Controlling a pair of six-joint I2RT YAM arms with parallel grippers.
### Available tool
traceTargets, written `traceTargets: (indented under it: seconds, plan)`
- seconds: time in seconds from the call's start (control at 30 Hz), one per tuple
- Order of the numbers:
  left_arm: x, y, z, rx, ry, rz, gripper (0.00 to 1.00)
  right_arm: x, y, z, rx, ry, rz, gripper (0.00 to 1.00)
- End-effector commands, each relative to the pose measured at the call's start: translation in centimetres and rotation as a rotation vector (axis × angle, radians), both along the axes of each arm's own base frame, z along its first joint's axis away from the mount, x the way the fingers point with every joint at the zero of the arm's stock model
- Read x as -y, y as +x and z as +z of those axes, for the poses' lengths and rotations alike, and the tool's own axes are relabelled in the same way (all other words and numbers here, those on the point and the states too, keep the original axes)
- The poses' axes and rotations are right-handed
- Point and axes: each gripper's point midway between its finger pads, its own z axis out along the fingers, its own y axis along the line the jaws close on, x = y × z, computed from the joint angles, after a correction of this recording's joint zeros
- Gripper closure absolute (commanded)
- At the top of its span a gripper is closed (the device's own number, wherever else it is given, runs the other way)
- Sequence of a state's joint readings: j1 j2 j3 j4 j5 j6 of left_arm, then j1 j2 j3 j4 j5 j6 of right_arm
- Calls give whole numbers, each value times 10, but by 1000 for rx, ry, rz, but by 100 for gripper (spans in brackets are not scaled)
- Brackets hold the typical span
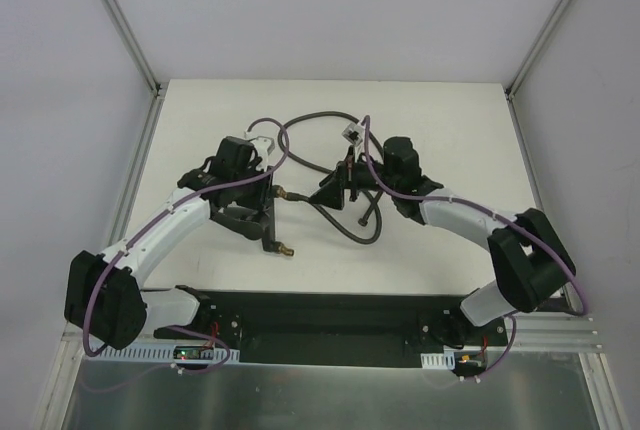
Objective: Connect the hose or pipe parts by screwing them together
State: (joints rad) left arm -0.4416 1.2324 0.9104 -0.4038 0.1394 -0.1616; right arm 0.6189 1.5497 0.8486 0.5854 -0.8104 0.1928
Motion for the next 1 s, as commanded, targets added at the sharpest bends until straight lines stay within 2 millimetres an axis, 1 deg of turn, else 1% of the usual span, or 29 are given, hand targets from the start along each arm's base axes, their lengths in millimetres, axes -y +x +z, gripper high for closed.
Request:
traceTargets:
  seconds: [0.0,0.03,0.07,0.1,0.13,0.17,0.2,0.23,0.27,0.3,0.33,0.37,0.4,0.43,0.47,0.5,0.53,0.57,0.6,0.63,0.7,0.73,0.77,0.8,0.87,0.9,0.93,0.97]
  plan:
    - [-21,15,26,14,33,77,100,22,12,14,79,-116,-137,4]
    - [-33,22,28,2,56,113,100,36,19,-4,10,-226,-230,4]
    - [-42,17,11,-84,105,128,100,40,25,8,14,-248,-269,4]
    - [-48,18,6,-108,133,143,100,45,25,5,7,-292,-283,4]
    - [-60,25,6,-110,174,177,100,54,19,-3,-22,-362,-284,4]
    - [-65,24,-4,-155,203,186,100,58,18,-1,-18,-377,-301,4]
    - [-71,26,-7,-164,228,201,100,63,16,-4,-20,-393,-317,4]
    - [-73,30,-8,-169,234,206,100,67,17,-5,-7,-396,-340,4]
    - [-76,32,-16,-201,238,215,100,74,10,-8,4,-397,-355,4]
    - [-77,33,-19,-220,243,220,100,78,9,-8,17,-395,-372,4]
    - [-78,39,-18,-221,244,222,98,86,14,-8,41,-403,-429,4]
    - [-81,42,-29,-258,256,231,98,95,14,-2,67,-399,-471,4]
    - [-83,42,-33,-282,270,234,97,104,15,-8,48,-415,-528,4]
    - [-85,47,-33,-287,275,245,97,119,18,-13,49,-456,-601,4]
    - [-87,48,-41,-317,289,249,96,127,18,-6,65,-452,-636,4]
    - [-90,50,-44,-327,298,255,95,133,16,-9,53,-465,-665,4]
    - [-91,52,-45,-333,302,260,94,146,18,-12,57,-503,-723,4]
    - [-92,53,-51,-352,314,262,92,153,16,-8,68,-503,-749,4]
    - [-96,54,-54,-359,325,276,91,159,16,-8,66,-514,-774,4]
    - [-98,56,-55,-365,333,284,90,170,14,-10,70,-542,-815,4]
    - [-102,56,-62,-392,350,293,86,179,13,-11,70,-566,-848,4]
    - [-103,58,-61,-391,348,302,84,187,10,-13,71,-585,-871,4]
    - [-103,57,-62,-400,350,303,82,190,10,-13,71,-589,-885,4]
    - [-102,58,-61,-398,347,306,74,192,10,-13,71,-590,-894,4]
    - [-102,61,-55,-384,338,320,65,194,8,-12,62,-589,-904,4]
    - [-101,62,-51,-373,331,320,57,194,7,-11,58,-587,-903,4]
    - [-99,66,-46,-362,317,326,53,195,6,-11,54,-596,-901,4]
    - [-94,67,-38,-346,288,316,49,196,6,-6,64,-602,-902,4]
